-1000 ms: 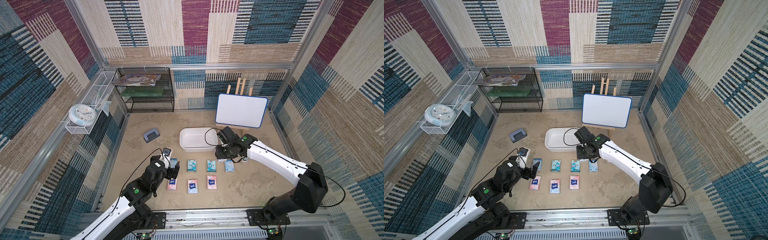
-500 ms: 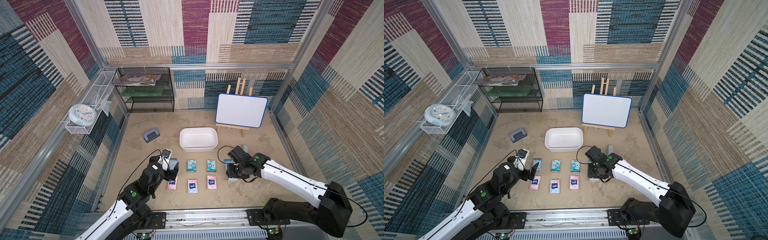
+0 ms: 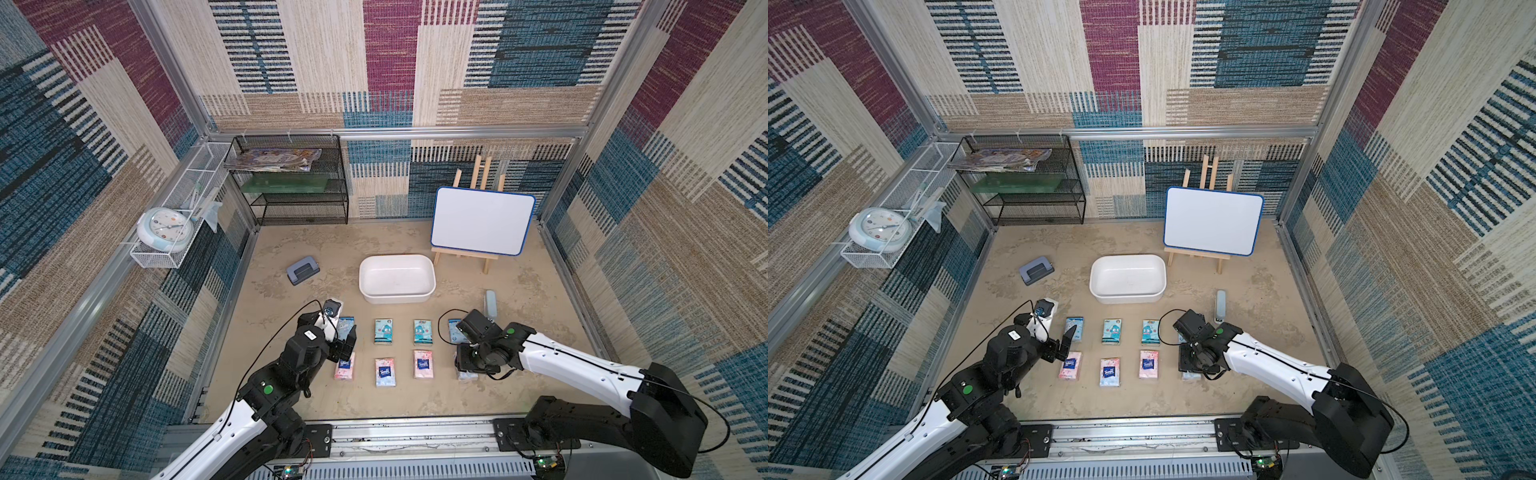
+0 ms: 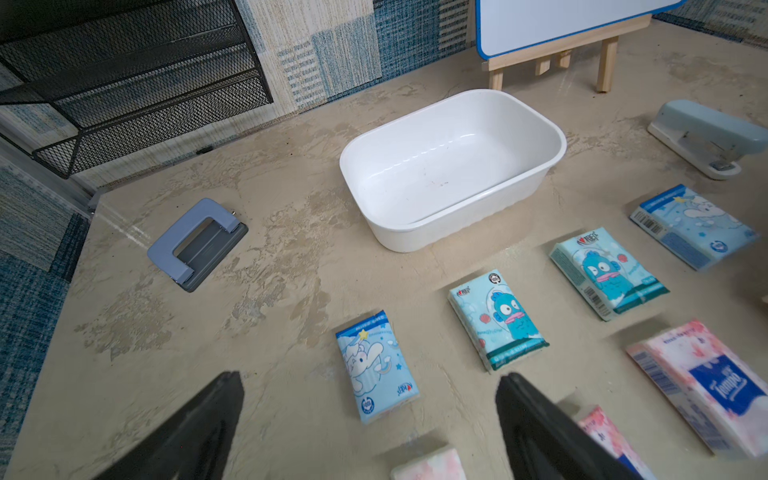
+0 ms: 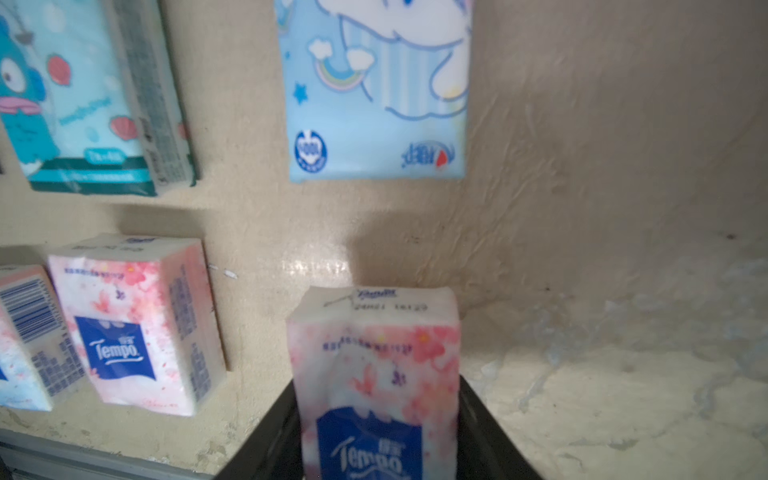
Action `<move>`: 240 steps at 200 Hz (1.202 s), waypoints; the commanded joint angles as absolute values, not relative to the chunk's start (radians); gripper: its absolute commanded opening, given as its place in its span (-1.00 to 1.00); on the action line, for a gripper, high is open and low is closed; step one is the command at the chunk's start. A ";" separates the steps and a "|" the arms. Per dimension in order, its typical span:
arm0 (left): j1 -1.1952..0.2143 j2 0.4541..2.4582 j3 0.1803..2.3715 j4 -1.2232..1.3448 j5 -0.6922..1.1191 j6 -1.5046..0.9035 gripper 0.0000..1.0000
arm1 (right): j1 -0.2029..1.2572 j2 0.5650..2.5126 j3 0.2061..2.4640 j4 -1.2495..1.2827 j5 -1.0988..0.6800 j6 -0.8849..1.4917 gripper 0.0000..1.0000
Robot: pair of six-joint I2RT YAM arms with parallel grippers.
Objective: Take the pocket tissues out of the storage box
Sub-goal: Place the pocket tissues at the center of the board.
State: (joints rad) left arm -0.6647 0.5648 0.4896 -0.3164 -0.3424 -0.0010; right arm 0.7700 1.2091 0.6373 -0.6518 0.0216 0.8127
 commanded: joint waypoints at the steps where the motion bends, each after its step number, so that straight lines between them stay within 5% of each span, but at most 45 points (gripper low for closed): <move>1: -0.664 0.565 0.489 -0.302 -0.357 -0.005 0.99 | 0.773 1.231 0.640 -0.631 0.033 0.791 0.06; 88: -0.664 0.566 0.482 -0.299 -0.382 -0.023 1.00 | 0.775 1.263 0.613 -0.613 0.044 0.803 0.16; 196: -0.663 0.579 0.499 -0.275 -0.493 -0.098 1.00 | 0.762 1.245 0.902 -0.820 0.264 0.765 0.82; 240: -0.647 0.659 0.524 -0.259 -0.575 -0.124 1.00 | 0.647 1.246 1.052 -0.792 0.319 0.606 0.90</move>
State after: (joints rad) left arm -0.6605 0.6182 0.5117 -0.3027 -0.5087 -0.1001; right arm 0.7002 1.2488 1.0019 -0.7914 0.2573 0.7132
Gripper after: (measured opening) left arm 0.997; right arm 0.948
